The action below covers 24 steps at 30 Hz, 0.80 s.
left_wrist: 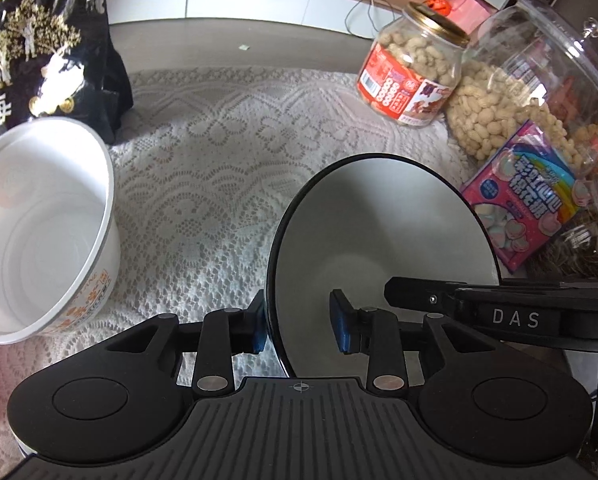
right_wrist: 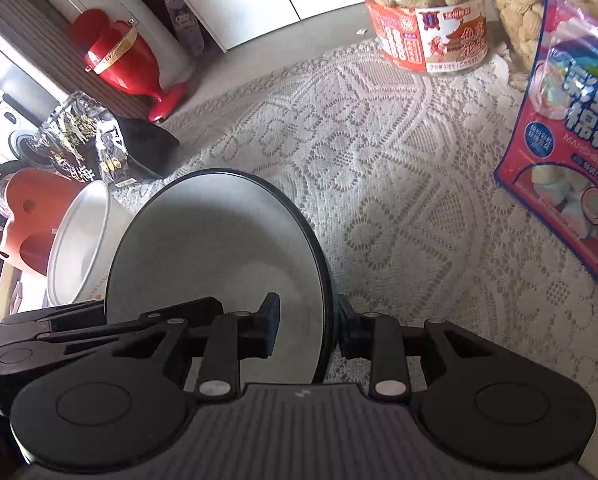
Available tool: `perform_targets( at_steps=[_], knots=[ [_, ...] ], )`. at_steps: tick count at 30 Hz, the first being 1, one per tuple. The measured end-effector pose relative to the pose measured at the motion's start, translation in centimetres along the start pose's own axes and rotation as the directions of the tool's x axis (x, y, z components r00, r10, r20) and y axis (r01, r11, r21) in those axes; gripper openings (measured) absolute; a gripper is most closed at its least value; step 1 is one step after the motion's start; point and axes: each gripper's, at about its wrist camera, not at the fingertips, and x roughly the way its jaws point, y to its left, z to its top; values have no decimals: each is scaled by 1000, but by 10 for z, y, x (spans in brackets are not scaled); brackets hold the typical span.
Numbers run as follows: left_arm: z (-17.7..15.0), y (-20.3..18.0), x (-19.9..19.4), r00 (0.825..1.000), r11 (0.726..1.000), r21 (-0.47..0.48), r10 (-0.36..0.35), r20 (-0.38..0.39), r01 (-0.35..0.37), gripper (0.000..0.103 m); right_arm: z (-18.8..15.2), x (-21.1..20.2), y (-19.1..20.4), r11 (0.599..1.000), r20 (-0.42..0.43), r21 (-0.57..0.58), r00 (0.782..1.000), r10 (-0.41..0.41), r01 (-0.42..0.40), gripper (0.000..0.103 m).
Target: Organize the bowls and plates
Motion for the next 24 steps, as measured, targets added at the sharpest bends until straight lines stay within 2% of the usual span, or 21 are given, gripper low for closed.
perform_targets(
  at_steps=[5,8,11,14,17,20,22,24],
  knots=[
    [-5,-23,-38,998,998,19,-61,-2,61,36,-8,-57,5,1000,87,-30,996,6,-3,30],
    [-19,-42,-53,994,994,50,-99,-35,101,36,-26,-95,5,997,127,-68,992,-20,28,30],
    [-39,-64,-57,987,985,95,-133,-91,142,37,-45,-121,-2,995,128,-73,990,-57,67,31],
    [-59,-80,-50,974,974,133,-161,-157,182,36,-65,-131,-18,994,99,-61,991,-89,95,31],
    [-78,-89,-36,964,970,154,-152,-217,187,34,-87,-129,-37,993,43,-49,993,-109,111,31],
    [-85,-92,-28,964,973,162,-126,-233,167,31,-100,-122,-51,990,17,-28,991,-135,135,31],
    [-85,-90,-29,969,974,163,-124,-212,160,28,-104,-118,-62,995,6,5,995,-104,104,30],
    [-82,-91,-32,975,972,182,-111,-192,147,30,-105,-118,-68,996,8,12,996,-91,91,30]
  ],
)
